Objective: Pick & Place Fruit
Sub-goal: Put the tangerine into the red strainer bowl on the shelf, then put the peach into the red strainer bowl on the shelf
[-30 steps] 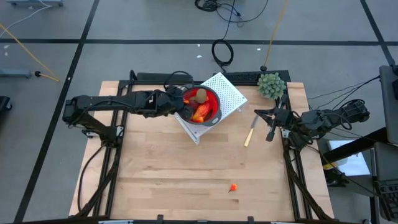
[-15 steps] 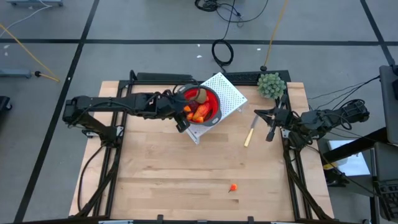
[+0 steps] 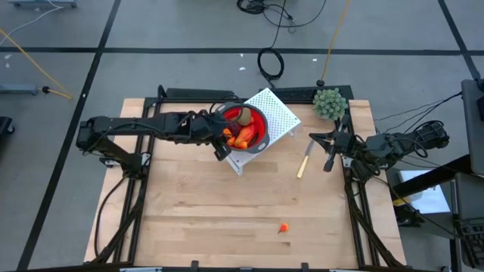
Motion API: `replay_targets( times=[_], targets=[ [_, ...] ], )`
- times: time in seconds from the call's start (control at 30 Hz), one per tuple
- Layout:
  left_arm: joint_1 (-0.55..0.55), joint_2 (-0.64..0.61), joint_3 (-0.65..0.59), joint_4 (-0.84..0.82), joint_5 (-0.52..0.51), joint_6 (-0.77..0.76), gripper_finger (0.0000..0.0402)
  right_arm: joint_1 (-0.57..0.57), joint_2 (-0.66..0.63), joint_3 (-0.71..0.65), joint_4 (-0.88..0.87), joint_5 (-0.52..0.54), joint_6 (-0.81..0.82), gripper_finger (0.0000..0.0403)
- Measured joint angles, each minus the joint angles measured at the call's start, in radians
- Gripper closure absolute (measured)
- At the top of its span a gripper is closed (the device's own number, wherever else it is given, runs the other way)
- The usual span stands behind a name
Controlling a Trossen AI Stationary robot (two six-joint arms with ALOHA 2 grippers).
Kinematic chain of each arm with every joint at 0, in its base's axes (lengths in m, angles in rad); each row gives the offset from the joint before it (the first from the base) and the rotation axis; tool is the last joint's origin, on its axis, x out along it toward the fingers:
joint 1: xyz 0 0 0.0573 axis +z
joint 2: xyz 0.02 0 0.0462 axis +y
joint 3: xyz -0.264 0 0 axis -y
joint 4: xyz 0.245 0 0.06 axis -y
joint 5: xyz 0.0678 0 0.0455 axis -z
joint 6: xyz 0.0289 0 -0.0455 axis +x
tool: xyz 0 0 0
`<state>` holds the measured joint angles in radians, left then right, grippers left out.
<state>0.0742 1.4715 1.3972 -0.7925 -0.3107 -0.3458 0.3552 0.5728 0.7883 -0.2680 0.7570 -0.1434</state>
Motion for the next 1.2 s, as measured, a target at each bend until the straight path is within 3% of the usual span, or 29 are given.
replay_targets(
  times=[0.7,1.2],
  targets=[
    [0.006,0.029,-0.002,0.001,0.024,-0.005,0.0249,0.0,0.0,0.0,0.005,0.0,0.001,0.0402],
    [0.013,0.014,-0.002,0.003,0.022,-0.003,0.0127,0.0,0.0,0.0,0.006,-0.001,0.001,0.0402]
  ],
)
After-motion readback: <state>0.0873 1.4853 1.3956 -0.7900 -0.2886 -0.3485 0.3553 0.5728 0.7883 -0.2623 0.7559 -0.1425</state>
